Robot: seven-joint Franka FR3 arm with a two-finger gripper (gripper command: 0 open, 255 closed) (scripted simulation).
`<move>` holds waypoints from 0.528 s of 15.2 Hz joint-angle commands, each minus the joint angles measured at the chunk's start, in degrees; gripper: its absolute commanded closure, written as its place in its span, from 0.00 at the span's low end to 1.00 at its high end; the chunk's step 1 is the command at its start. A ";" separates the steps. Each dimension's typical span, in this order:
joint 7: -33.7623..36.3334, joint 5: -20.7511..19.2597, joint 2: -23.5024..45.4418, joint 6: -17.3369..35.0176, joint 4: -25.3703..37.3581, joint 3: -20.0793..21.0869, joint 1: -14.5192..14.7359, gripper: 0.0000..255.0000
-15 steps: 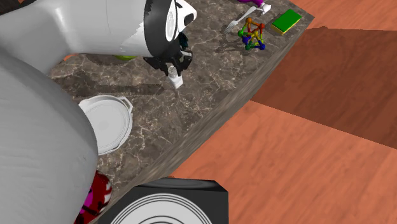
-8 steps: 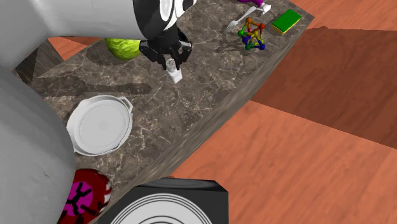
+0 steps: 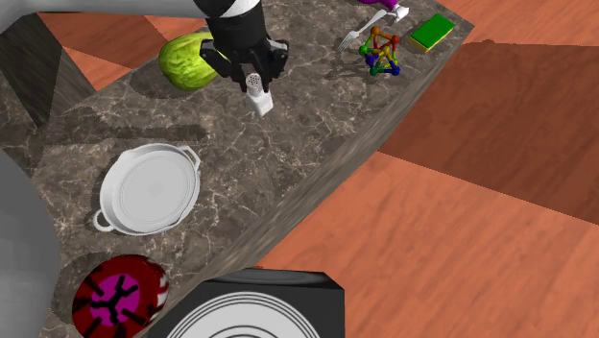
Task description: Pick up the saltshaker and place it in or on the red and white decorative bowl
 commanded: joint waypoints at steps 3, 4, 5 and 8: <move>-0.04 0.01 0.05 -3.06 3.08 -0.01 -0.01 1.00; -0.04 0.02 0.07 -3.84 3.87 -0.01 -0.02 1.00; -0.05 0.02 0.10 -4.62 4.69 -0.01 -0.02 1.00; 0.60 -0.08 -2.09 -5.18 3.05 0.23 0.40 1.00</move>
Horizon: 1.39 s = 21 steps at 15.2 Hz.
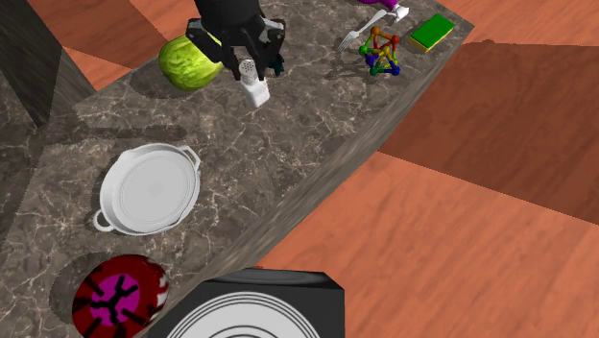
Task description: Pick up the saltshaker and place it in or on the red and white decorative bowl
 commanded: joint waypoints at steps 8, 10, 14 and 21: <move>6.12 -0.12 -17.62 2.42 -20.11 2.83 3.29 1.00; 7.65 0.13 -21.34 2.38 -23.80 3.71 4.02 1.00; 10.80 1.01 -28.48 1.71 -30.27 5.68 5.53 1.00; 16.70 3.77 -40.04 -1.12 -38.87 9.77 8.56 1.00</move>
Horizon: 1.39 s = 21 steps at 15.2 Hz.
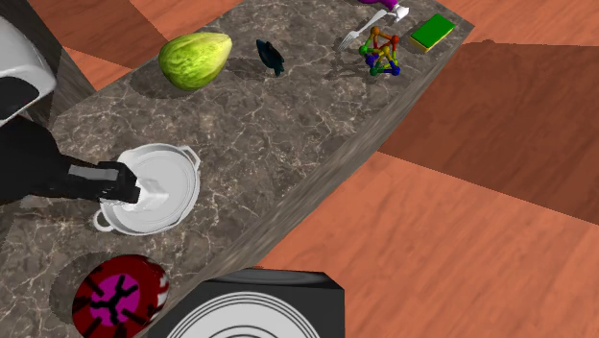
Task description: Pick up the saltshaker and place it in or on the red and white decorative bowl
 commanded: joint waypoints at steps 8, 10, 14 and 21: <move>8.74 5.45 -13.27 -5.77 -7.01 6.33 4.79 1.00; 10.88 6.92 -15.65 -7.20 -7.77 7.91 5.96 1.00; 14.24 9.43 -19.04 -8.70 -9.28 10.55 7.80 1.00; 14.02 10.38 -20.03 -3.77 -15.19 11.50 8.29 1.00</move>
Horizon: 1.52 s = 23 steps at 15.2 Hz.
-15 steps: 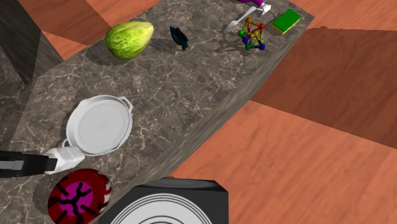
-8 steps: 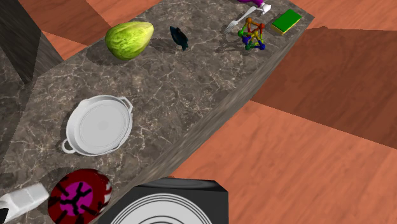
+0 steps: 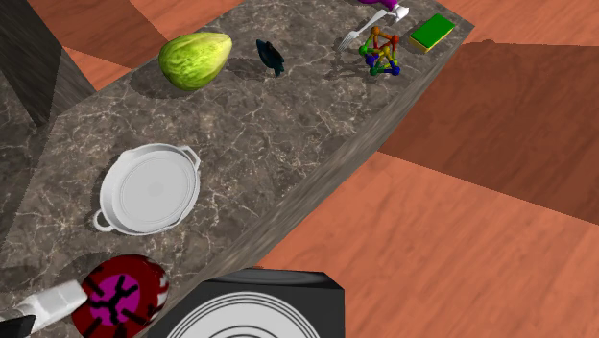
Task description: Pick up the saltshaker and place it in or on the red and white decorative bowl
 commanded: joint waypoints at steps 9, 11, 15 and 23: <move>-0.10 1.67 -0.46 7.53 -7.94 1.80 0.78 1.00; -0.14 2.01 -0.37 9.08 -9.40 2.17 0.91 1.00; -0.19 2.47 -0.15 11.13 -11.24 2.68 1.10 1.00; -0.19 2.47 -0.15 11.13 -11.24 2.68 1.10 0.00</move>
